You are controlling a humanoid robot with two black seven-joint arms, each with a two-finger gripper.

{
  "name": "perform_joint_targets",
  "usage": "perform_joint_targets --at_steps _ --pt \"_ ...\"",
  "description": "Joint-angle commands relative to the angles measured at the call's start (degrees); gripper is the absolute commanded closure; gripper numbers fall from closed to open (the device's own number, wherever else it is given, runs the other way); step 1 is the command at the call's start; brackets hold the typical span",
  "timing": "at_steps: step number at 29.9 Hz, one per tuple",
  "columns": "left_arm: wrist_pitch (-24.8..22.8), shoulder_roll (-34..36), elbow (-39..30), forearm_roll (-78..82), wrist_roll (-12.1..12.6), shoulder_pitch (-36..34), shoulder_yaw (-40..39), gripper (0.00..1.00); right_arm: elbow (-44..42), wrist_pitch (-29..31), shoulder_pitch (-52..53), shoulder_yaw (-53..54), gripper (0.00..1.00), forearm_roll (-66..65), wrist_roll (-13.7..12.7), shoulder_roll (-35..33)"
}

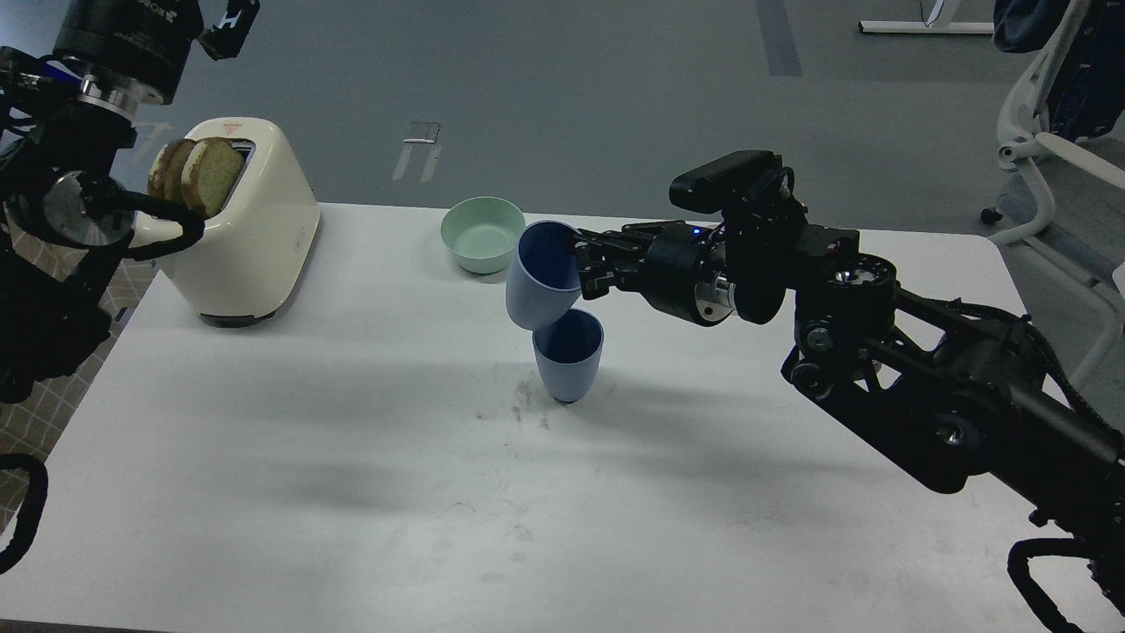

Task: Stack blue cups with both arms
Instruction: 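Lift the blue cup and lower it into the centered blue cup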

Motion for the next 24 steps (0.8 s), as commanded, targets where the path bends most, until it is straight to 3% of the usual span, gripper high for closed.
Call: perform_joint_targets --at_steps 1,24 --pt "0.14 -0.05 -0.11 0.00 0.00 0.01 0.01 0.02 -0.75 -0.01 0.28 -0.13 1.00 0.09 -1.36 -0.06" --pt "-0.21 0.56 -0.11 0.00 -0.09 0.09 0.09 0.02 -0.23 -0.01 -0.60 -2.50 1.00 0.18 -1.27 -1.56"
